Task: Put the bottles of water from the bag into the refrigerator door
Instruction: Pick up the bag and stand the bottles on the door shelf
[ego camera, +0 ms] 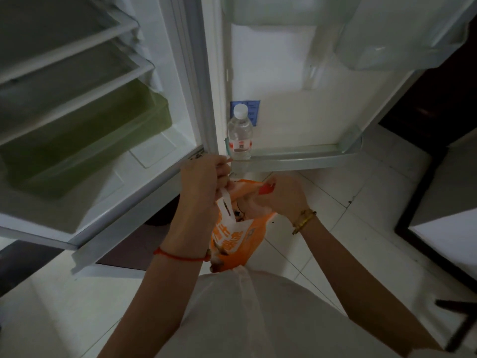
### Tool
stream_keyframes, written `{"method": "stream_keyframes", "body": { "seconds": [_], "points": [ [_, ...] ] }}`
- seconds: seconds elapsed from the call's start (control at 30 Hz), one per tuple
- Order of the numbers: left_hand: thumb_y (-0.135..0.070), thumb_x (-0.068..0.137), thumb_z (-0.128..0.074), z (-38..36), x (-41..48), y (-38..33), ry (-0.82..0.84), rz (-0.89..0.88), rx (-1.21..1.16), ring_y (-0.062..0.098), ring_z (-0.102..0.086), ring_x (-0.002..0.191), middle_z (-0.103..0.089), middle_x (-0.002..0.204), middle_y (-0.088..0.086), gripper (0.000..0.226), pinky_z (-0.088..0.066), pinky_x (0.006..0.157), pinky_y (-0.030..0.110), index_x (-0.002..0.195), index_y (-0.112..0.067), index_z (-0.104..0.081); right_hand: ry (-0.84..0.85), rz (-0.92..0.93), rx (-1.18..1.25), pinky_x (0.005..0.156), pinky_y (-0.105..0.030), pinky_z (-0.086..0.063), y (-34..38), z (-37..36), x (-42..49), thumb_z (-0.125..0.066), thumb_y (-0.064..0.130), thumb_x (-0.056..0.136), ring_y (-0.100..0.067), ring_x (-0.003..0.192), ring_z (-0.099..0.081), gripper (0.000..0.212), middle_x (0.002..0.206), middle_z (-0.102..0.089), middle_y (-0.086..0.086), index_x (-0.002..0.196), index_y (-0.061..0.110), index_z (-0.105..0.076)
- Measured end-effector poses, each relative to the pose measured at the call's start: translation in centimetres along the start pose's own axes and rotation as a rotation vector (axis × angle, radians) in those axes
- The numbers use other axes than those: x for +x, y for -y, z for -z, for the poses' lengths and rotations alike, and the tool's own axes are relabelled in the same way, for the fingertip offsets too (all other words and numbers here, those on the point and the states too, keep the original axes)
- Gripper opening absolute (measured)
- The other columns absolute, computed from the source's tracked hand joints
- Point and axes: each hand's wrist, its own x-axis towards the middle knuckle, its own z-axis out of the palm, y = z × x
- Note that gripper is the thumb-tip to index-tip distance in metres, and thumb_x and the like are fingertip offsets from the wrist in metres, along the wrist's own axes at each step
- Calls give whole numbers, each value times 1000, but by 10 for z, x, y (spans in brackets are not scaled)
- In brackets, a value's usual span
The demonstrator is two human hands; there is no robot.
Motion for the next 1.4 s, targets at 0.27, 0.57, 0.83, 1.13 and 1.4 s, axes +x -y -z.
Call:
{"method": "stream_keyframes", "body": {
  "seconds": [0.27, 0.57, 0.83, 1.13, 1.4],
  "points": [
    [1, 96, -38, -5, 10, -4, 102, 50, -18, 2, -26, 22, -34, 31, -10, 33, -31, 41, 18, 66, -12, -40, -342, 29, 144, 84, -32, -50, 33, 76, -5, -79, 30, 72, -20, 92, -62, 32, 98, -67, -7, 97, 11, -72],
    [-1, 95, -43, 1, 19, -4, 101, 32, 75, 3, -27, 23, -35, 33, -8, 31, -32, 44, 19, 65, -10, -45, -598, 122, 207, 87, -24, -50, 53, 126, -3, -75, 31, 79, -17, 92, -60, 37, 106, -63, -9, 107, 8, -66],
    [-3, 97, -44, -9, 19, -6, 56, 76, 182, 4, -23, 21, -29, 28, -9, 36, -27, 30, 14, 62, -12, -41, -563, 293, 264, 89, -25, -48, 54, 109, 43, -75, 15, 79, -20, 94, -59, 32, 109, -60, -16, 105, 0, -63],
    [-2, 93, -45, -30, 13, 8, 1, -14, 76, 2, -24, 28, -31, 39, -10, 24, -24, 31, 14, 71, -12, -46, -383, 393, 248, 85, -15, -38, 52, 93, 101, -68, 6, 80, -23, 98, -57, 25, 110, -57, -16, 105, 2, -65],
    [-2, 91, -46, -49, 14, 19, -27, -41, 27, 3, -22, 32, -29, 45, -7, 34, -22, 33, 15, 61, -16, -39, -320, 383, 272, 83, -15, -35, 35, 72, 119, -68, 7, 81, -26, 97, -57, 24, 108, -58, -17, 104, 1, -65]
  ]
}}
